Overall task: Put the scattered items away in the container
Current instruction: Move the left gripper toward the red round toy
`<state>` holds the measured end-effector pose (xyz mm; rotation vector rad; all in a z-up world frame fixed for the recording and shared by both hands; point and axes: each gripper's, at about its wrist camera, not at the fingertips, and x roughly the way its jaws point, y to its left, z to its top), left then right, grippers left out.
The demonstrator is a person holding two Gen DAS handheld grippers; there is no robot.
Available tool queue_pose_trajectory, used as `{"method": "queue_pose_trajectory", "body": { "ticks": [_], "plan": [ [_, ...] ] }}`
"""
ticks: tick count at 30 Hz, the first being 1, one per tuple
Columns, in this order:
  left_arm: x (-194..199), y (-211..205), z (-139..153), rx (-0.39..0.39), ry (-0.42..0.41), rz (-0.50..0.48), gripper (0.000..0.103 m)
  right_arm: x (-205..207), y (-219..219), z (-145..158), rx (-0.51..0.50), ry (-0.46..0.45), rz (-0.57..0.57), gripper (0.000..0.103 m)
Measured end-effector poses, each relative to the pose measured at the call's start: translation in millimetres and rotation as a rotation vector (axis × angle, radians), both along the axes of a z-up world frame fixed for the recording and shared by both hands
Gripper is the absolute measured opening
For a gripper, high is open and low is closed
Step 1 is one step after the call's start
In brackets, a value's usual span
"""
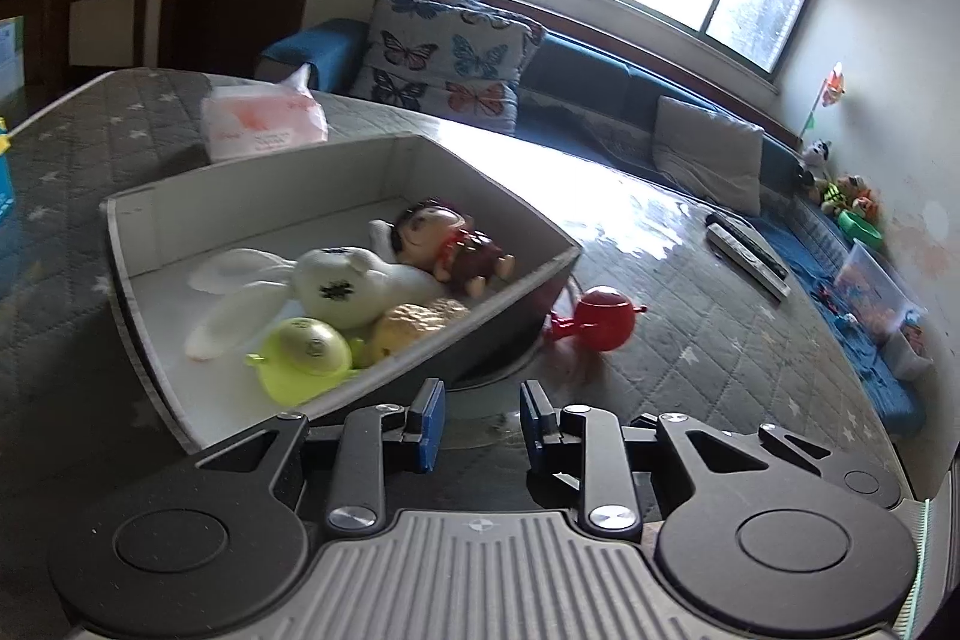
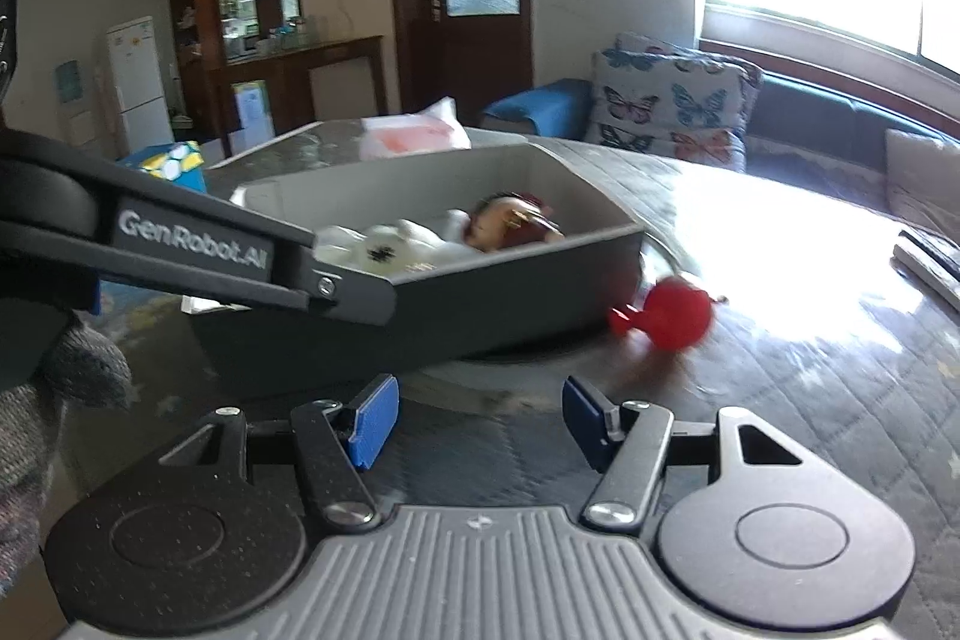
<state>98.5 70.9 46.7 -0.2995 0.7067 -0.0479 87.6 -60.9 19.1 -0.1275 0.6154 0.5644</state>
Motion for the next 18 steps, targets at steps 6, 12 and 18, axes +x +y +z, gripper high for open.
{"method": "queue_pose_trajectory", "body": {
  "ticks": [6, 12, 18],
  "plan": [
    [22.0, -13.6, -9.4, -0.027, 0.024, -0.038, 0.029, 17.6, -20.3, -8.8, -0.013, 0.018, -0.058, 0.062],
    [46.6, -26.7, -17.6, -0.061, 0.045, -0.062, 0.029, 41.1, -36.2, -14.7, -0.008, 0.036, -0.104, 0.062],
    [68.2, -35.2, -23.2, -0.084, 0.061, -0.071, 0.03, 63.2, -43.4, -21.6, -0.009, 0.05, -0.121, 0.062]
  ]
}}
